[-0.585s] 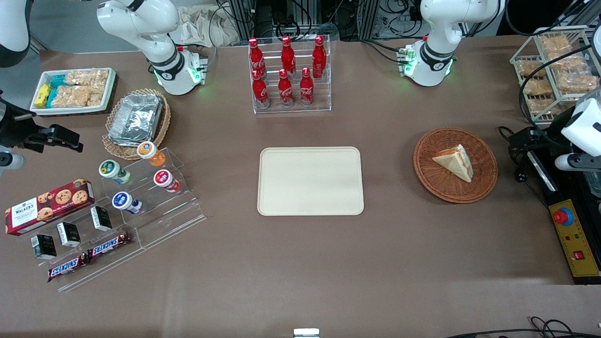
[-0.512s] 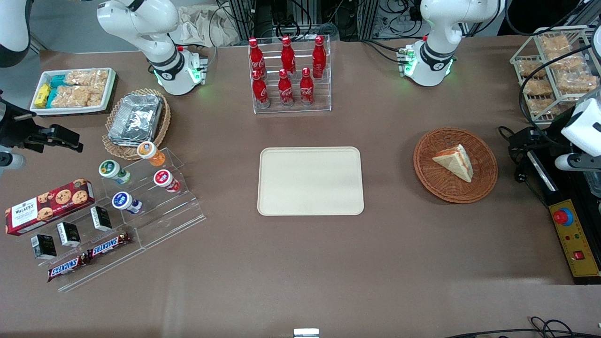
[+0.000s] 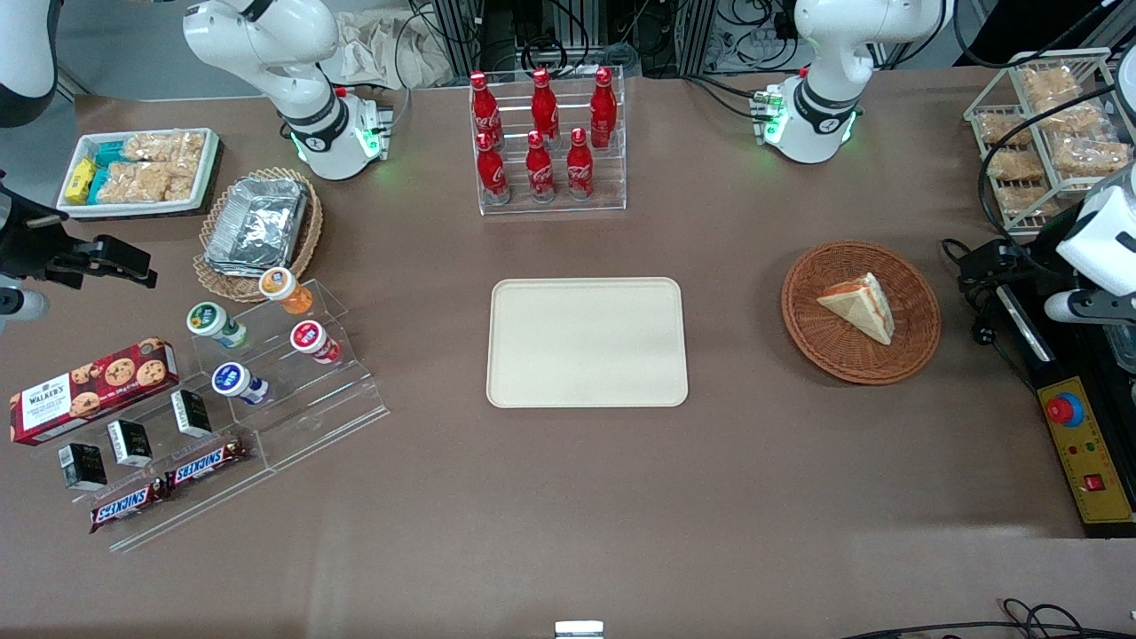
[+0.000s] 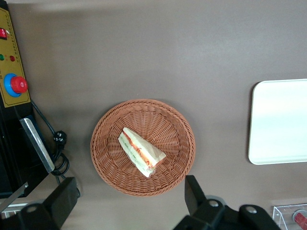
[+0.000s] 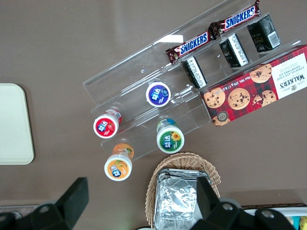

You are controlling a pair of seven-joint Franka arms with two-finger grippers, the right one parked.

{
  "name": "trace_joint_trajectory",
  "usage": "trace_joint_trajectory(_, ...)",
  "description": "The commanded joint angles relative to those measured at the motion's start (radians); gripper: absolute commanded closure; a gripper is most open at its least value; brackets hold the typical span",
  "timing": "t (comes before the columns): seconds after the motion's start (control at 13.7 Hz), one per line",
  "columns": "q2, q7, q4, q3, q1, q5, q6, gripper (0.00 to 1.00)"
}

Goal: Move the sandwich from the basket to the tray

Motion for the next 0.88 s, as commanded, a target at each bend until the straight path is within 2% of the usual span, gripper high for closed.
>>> trace_joint_trajectory(0.0, 0.010, 0.004, 0.022, 0.002, 0.000, -0.008, -0.021, 0.00)
trace_joint_trajectory(0.44, -0.002, -0.002, -0.002, 0.004, 0.003, -0.009, -0.060, 0.00)
trace_joint_trajectory(0.66, -0.063, -0.005, -0.102, 0.005, 0.005, -0.011, -0.031, 0.00)
trace_joint_trajectory(0.8, -0.129, -0.013, -0.224, 0.005, 0.005, -0.011, 0.035, 0.00)
